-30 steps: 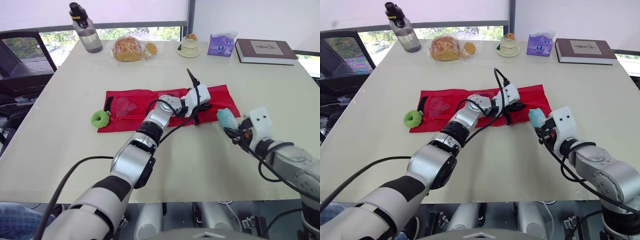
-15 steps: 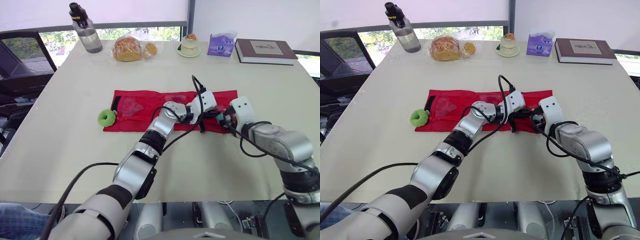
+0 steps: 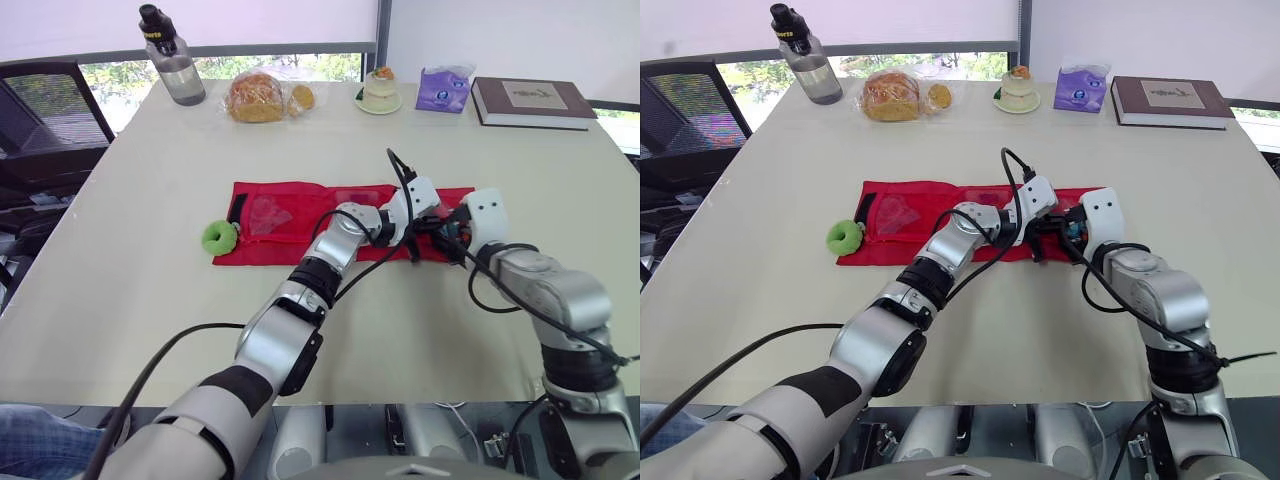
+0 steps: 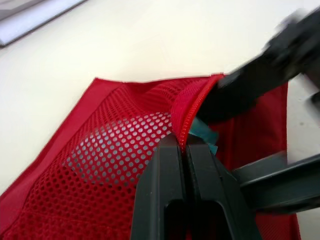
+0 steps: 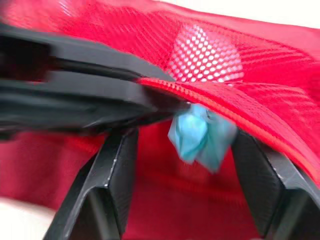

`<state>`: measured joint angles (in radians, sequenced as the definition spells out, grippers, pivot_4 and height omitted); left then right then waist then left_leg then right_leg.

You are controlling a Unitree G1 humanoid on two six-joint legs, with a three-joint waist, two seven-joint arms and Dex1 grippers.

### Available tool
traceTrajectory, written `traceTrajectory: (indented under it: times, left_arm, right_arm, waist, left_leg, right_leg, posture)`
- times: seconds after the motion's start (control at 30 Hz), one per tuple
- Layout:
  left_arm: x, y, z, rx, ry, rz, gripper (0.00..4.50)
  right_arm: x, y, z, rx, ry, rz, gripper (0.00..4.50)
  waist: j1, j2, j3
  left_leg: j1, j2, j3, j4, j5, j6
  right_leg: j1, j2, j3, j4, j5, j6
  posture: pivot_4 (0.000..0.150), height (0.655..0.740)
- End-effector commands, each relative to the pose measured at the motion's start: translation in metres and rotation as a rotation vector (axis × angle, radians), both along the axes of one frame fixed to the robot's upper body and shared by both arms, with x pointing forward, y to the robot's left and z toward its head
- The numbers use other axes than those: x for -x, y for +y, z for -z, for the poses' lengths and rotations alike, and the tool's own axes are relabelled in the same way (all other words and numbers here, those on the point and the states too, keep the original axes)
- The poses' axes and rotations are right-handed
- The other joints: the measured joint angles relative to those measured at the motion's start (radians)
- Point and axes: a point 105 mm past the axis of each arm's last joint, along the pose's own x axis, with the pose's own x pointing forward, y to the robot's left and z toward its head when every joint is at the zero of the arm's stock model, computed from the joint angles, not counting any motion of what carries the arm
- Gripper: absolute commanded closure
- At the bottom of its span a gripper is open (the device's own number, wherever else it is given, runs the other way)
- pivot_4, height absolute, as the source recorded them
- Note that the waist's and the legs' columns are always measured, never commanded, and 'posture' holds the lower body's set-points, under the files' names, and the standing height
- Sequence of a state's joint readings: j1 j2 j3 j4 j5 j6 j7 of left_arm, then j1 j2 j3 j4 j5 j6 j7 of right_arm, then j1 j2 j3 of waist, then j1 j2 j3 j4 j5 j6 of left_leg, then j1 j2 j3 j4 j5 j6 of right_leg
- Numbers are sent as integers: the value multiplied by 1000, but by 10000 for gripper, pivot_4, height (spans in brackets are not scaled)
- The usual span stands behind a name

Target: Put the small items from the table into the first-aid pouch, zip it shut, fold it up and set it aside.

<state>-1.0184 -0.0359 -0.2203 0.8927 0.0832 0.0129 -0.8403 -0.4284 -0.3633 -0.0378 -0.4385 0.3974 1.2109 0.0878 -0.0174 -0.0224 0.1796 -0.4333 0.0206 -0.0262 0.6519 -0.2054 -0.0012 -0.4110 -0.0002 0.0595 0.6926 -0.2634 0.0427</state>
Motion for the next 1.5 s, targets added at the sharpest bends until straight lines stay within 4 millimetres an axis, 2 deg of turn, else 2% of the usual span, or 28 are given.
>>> traceTrajectory:
  times: [0.03, 0.07, 0.13, 0.27, 0.3, 0.43, 0.63, 0.73, 0.83, 0.93, 1.03, 1.13, 1.17, 1.27, 1.37, 1.4, 1.47, 1.5]
  left_arm:
    - [1, -7, -12, 29, -29, 19, 45000]
    - [1, -7, -12, 28, -29, 19, 45000]
    - [1, -7, -12, 28, -27, 21, 45000]
    - [1, -8, -12, 29, -27, 26, 45000]
    - [2, -9, -12, 31, -27, 29, 45000]
    - [4, -10, -12, 33, -25, 40, 45000]
    - [9, -12, -9, 31, -19, 64, 45000]
    - [9, -12, -9, 31, -18, 66, 45000]
    - [8, -12, -9, 34, -17, 58, 45000]
    - [7, -14, -11, 46, -15, 48, 45000]
    - [7, -16, -17, 94, 22, 52, 45000]
    - [13, -15, -18, 109, 57, 102, 35864]
    - [15, -14, -19, 110, 56, 123, 31111]
    - [17, 6, -38, 167, 33, 168, 16569]
    - [24, 37, -62, 216, 17, 231, 2077]
    - [27, 46, -65, 207, 10, 242, 0]
    - [34, 69, -68, 181, 7, 260, 0]
    - [38, 83, -70, 167, 10, 269, 0]
  right_arm:
    - [10, -2, -19, -6, -63, -14, 14997]
    - [12, -4, -19, -3, -62, -10, 18839]
    - [14, -6, -15, 1, -54, -3, 20329]
    - [15, -8, -7, 12, -37, 7, 39896]
    - [12, -7, -1, 19, -26, 9, 43513]
    - [-3, -5, 11, 19, -25, 29, 44359]
    - [-29, -5, 4, 19, -137, 83, 44359]
    - [-30, -8, 2, 54, -194, 88, 44359]
    - [-17, -6, 2, 20, -196, 41, 44359]
    - [10, 0, 2, -2, -164, -70, 44359]
    - [36, -10, -16, -48, -252, -103, 44359]
    - [47, -27, -17, -70, -239, -49, 45000]
    - [51, -32, -15, -83, -229, -42, 45000]
    - [62, -49, -12, -124, -212, -11, 36551]
    - [62, -63, -8, -122, -200, 18, 22677]
    - [61, -64, -5, -120, -192, 24, 17665]
    - [57, -67, 0, -134, -186, 40, 7791]
    - [53, -67, 4, -134, -182, 43, 4676]
  waist:
    - [-2, 0, 0]
    - [-3, 0, 0]
    - [-3, 0, 0]
    - [-2, 0, 0]
    - [-2, 0, 0]
    - [-3, 0, 0]
    - [-3, 0, 0]
    - [-1, 0, 0]
    - [0, 0, 0]
    - [0, 0, 0]
    - [3, 0, 0]
    - [0, 1, 0]
    - [-2, 0, 0]
    - [-5, 0, 0]
    - [-27, 1, 0]
    - [-30, 1, 0]
    - [-33, 2, 0]
    - [-31, 3, -1]
  left_leg:
    - [0, 0, 0, 0, 0, 0]
    - [0, 0, 0, 0, 0, 0]
    - [1, 0, 0, 0, 0, 0]
    - [0, 0, 0, 0, 0, 0]
    - [0, 0, 0, 0, 0, 0]
    - [1, 0, 1, 0, 0, 0]
    - [1, 0, 1, 0, 0, 0]
    - [1, 0, 1, -1, 0, 0]
    - [0, 0, 1, -1, 0, 0]
    - [0, 0, 1, -1, 0, 0]
    - [1, 0, 1, -1, 0, 0]
    - [-1, 0, -1, -1, 0, 0]
    - [0, 0, 0, -1, 0, 0]
    - [1, 0, 0, -1, 0, 0]
    - [2, 2, 1, -1, 0, 0]
    - [3, 2, 1, -1, 0, 0]
    - [4, 3, 1, -1, 0, 0]
    - [4, 3, 1, -1, 0, 0]
  right_leg:
    - [0, 0, 0, 0, 0, 0]
    - [0, 0, 0, 0, 0, 0]
    - [0, 0, 0, 1, 0, 1]
    - [0, 0, 0, 0, -1, 1]
    - [0, 0, 1, 0, -1, 1]
    - [0, 0, 1, 1, -1, 2]
    - [0, 0, 1, 0, -1, 2]
    - [0, 0, 1, 0, -1, 1]
    - [0, 0, 1, -1, 0, 0]
    - [0, 0, 1, -1, 0, 0]
    - [0, 0, 1, -1, -2, 3]
    - [0, 0, -1, -1, -2, 3]
    - [0, 0, 0, -1, -2, 3]
    - [0, 0, 0, -1, -2, 3]
    - [0, 2, 2, 1, -2, 3]
    - [0, 3, 2, 1, -2, 3]
    - [0, 4, 3, 1, -2, 3]
    - [0, 4, 4, 2, -2, 3]
  posture:
    - [1500, 7400]
    - [1500, 7400]
    - [1500, 7400]
    - [1500, 7400]
    - [1500, 7400]
    - [1500, 7400]
    - [1500, 7400]
    - [1500, 7400]
    - [1500, 7400]
    - [1500, 7400]
    - [1500, 7400]
    - [1500, 7400]
    - [1500, 7400]
    - [1500, 7400]
    - [1500, 7400]
    - [1500, 7400]
    - [1500, 7400]
    - [1500, 7400]
